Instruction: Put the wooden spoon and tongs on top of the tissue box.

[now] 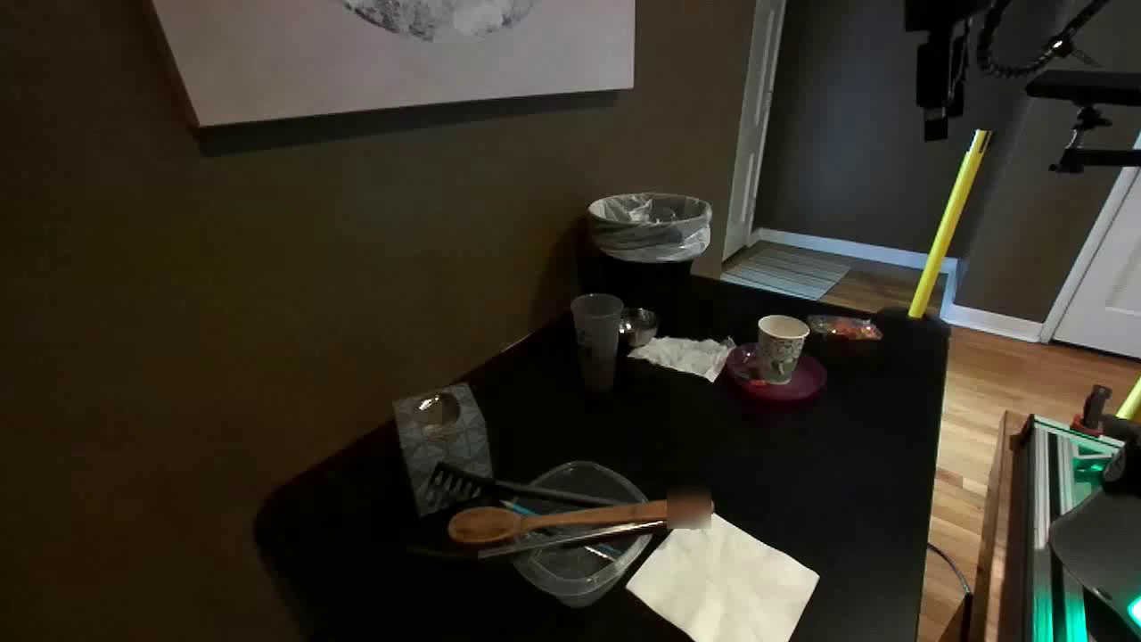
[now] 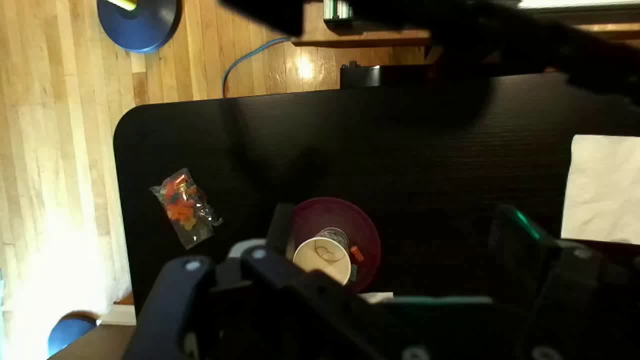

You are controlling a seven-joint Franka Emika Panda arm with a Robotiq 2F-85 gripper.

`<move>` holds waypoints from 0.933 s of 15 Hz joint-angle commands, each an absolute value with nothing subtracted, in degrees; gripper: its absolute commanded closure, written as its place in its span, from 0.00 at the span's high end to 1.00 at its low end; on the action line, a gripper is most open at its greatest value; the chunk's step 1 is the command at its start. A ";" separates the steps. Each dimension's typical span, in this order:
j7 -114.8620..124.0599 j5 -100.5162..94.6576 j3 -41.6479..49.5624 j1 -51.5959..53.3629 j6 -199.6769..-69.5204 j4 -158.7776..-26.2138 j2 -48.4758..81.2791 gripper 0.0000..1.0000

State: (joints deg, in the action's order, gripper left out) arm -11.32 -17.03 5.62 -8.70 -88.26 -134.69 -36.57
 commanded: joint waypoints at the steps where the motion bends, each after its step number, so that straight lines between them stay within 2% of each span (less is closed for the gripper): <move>1: -10.67 -17.55 6.71 -7.20 -87.90 -134.53 -36.61 1.00; 7: -10.33 -17.62 5.95 -6.79 -88.33 -135.07 -37.91 1.00; 14: -10.06 -8.75 -2.80 5.97 -88.02 -147.06 -49.07 1.00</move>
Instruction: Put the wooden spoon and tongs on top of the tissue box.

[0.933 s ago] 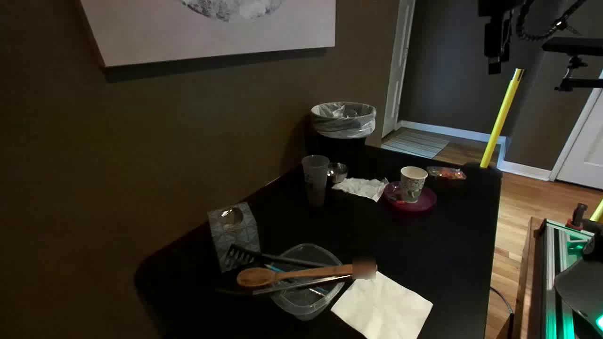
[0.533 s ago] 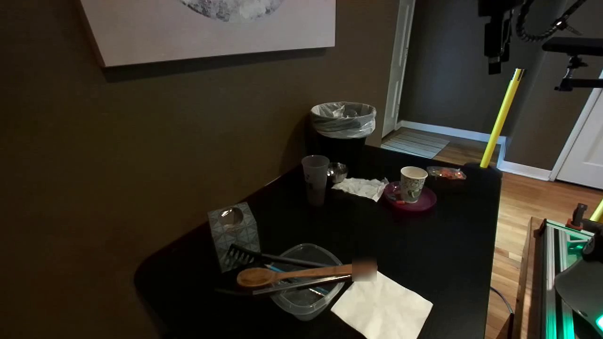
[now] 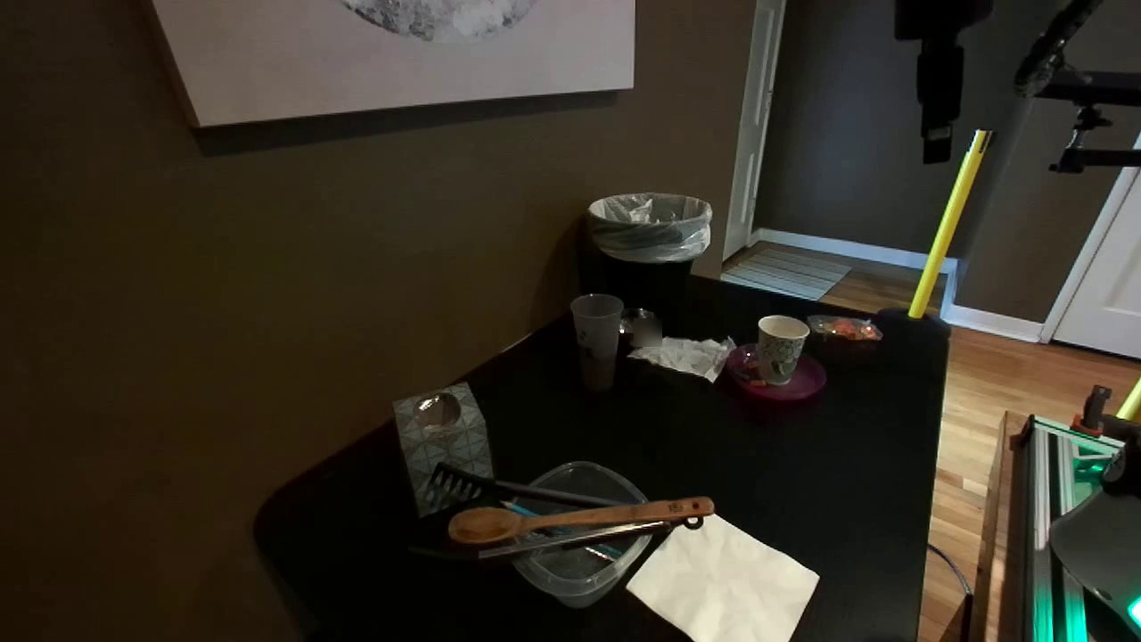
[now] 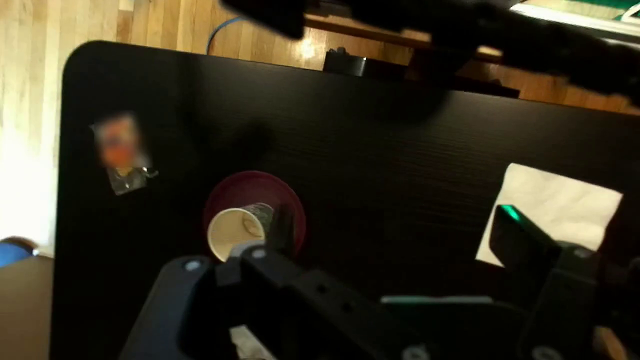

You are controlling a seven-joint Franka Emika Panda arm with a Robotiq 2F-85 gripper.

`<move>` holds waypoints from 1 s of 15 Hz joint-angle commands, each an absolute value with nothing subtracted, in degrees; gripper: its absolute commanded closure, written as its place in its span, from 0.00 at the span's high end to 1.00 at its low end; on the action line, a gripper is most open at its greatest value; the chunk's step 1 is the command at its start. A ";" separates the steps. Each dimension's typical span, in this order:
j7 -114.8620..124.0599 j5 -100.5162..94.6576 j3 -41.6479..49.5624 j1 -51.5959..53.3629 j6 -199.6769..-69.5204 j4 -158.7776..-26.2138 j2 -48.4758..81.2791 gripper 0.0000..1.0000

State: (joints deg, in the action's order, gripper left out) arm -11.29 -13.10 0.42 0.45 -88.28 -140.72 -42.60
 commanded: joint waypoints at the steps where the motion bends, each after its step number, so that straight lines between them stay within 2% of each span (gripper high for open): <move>1: -9.39 -5.78 -4.45 8.35 -87.88 -148.20 -49.58 1.00; 4: -9.61 2.56 -7.83 14.21 -85.22 -147.59 -46.78 1.00; 5: -9.41 -1.10 -6.91 11.85 -87.16 -147.32 -47.22 1.00; 9: -9.26 1.29 -8.31 14.31 -86.27 -147.39 -46.92 1.00; 15: -7.97 16.69 -15.33 21.35 -109.90 -148.18 -35.52 1.00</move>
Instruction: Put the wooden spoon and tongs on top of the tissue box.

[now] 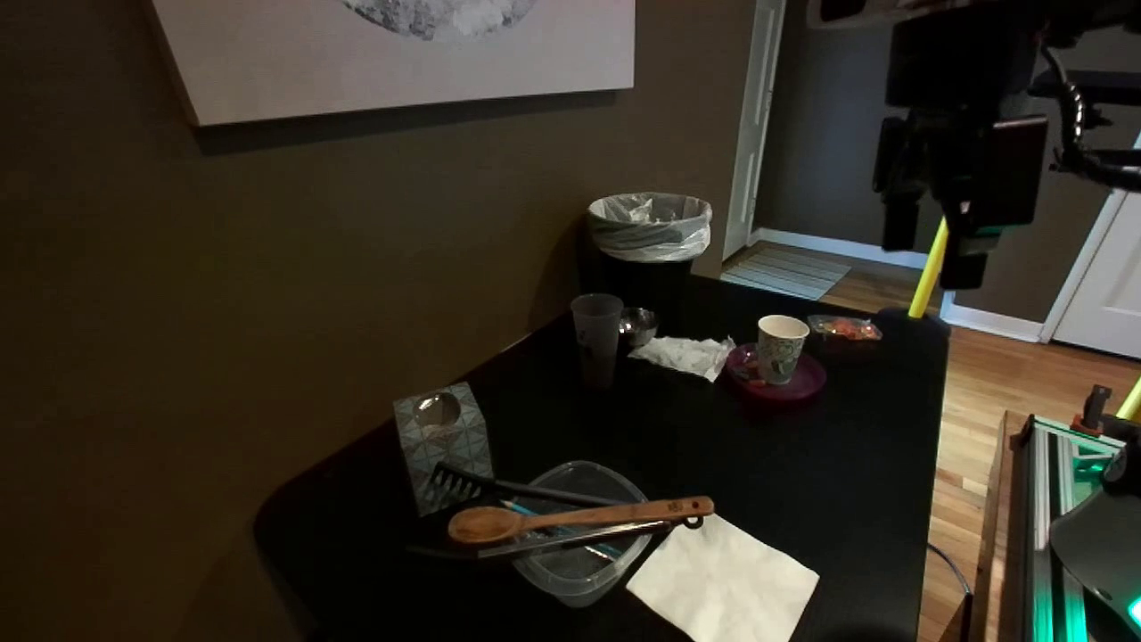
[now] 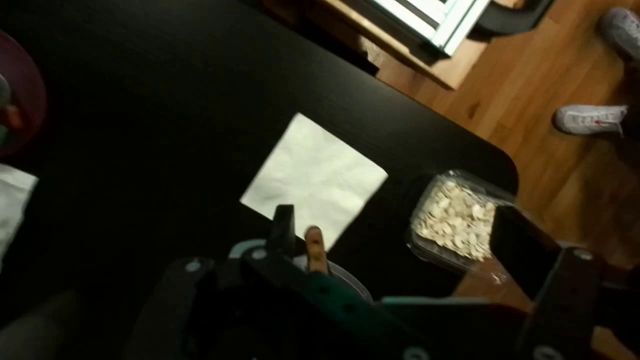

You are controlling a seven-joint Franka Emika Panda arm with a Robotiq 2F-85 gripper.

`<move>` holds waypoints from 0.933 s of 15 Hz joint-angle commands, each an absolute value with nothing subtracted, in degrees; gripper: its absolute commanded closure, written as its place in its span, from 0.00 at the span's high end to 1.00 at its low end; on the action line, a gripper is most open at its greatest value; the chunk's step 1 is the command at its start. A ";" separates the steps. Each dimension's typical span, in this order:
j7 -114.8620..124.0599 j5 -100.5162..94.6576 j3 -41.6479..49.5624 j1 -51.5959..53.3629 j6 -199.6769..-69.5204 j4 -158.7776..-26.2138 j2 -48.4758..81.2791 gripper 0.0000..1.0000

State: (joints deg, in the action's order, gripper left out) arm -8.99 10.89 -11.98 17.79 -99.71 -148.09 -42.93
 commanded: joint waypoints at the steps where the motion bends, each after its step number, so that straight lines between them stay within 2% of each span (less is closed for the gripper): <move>1: -8.01 18.17 -16.91 22.45 -114.64 -147.82 -32.32 1.00; 4: -4.98 16.82 -22.78 21.48 -128.35 -144.65 -21.26 1.00; 7: 2.09 5.91 -24.75 18.75 -136.08 -140.09 -12.11 1.00; 9: 6.63 -1.60 -24.32 16.64 -132.48 -135.01 -6.84 1.00; 10: 3.24 3.24 -22.91 20.09 -135.34 -141.01 -13.39 1.00; 14: 4.68 -0.40 -22.55 17.78 -134.69 -135.89 -6.84 1.00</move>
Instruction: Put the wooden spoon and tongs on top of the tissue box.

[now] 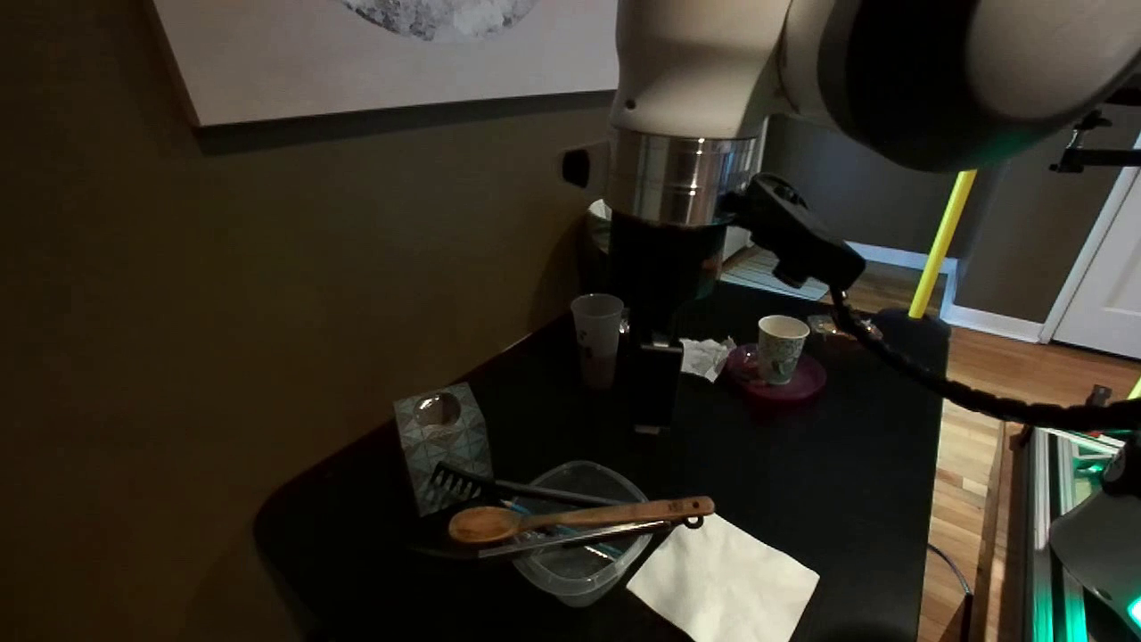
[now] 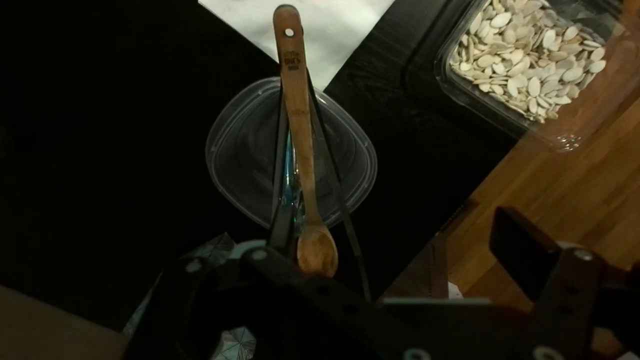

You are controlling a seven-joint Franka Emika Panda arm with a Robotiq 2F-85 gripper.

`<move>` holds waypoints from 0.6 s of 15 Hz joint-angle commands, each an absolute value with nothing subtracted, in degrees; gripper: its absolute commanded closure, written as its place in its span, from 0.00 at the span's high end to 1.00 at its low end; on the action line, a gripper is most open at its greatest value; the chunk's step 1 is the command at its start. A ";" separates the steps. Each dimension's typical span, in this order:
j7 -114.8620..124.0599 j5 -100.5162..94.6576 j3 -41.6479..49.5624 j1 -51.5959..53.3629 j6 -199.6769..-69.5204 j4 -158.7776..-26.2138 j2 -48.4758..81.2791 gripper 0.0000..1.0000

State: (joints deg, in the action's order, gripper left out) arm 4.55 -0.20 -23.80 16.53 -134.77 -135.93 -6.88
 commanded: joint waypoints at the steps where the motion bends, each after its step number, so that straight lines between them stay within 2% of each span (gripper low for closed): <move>1: 5.27 -1.28 -22.48 17.55 -135.76 -135.06 -4.82 1.00; 9: 8.32 -10.66 -19.82 17.76 -143.70 -132.21 8.04 1.00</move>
